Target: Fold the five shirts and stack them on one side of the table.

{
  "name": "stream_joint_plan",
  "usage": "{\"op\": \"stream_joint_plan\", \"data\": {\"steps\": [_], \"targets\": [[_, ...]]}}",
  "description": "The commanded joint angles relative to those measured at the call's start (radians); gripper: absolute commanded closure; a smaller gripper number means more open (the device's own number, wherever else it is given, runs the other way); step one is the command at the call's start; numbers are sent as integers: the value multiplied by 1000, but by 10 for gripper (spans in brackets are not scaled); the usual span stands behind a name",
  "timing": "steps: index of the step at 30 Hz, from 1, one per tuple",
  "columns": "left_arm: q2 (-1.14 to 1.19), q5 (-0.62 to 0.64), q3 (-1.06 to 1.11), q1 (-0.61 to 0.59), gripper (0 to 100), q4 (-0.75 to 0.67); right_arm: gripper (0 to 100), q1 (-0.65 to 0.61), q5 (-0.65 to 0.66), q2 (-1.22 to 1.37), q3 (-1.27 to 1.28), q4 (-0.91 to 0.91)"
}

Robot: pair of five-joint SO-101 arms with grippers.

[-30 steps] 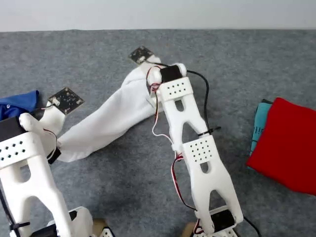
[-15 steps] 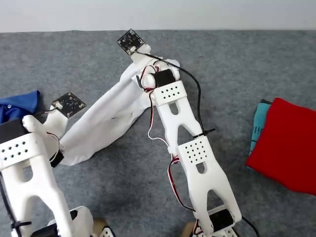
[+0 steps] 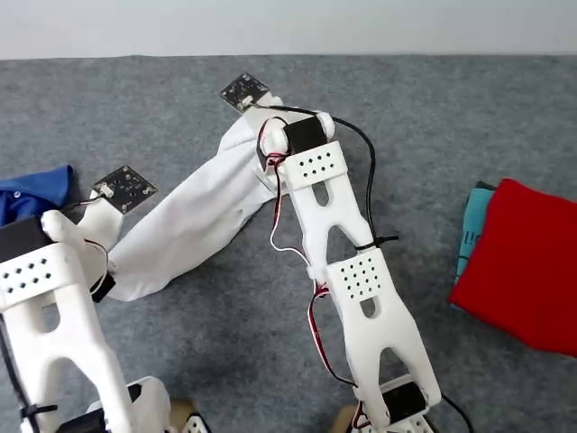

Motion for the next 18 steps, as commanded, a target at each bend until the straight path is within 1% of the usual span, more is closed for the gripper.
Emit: {"op": "stream_joint_plan", "data": {"steps": [1,8,14,16,18], "targets": [[-28,2,-1,-2,995,-12,823,-2,-49,-27,-51,8],[-28,2,-1,-2,995,-6,819,-1,-68,85,-51,-133],[-28,2,1,-5,995,-8,824,-1,-68,189,-51,-200],[-28,2,1,-5,995,-9,873,2,-66,199,-55,-211],[-28,2,1,-5,995,-11,976,2,-61,188,-55,-206]]}}
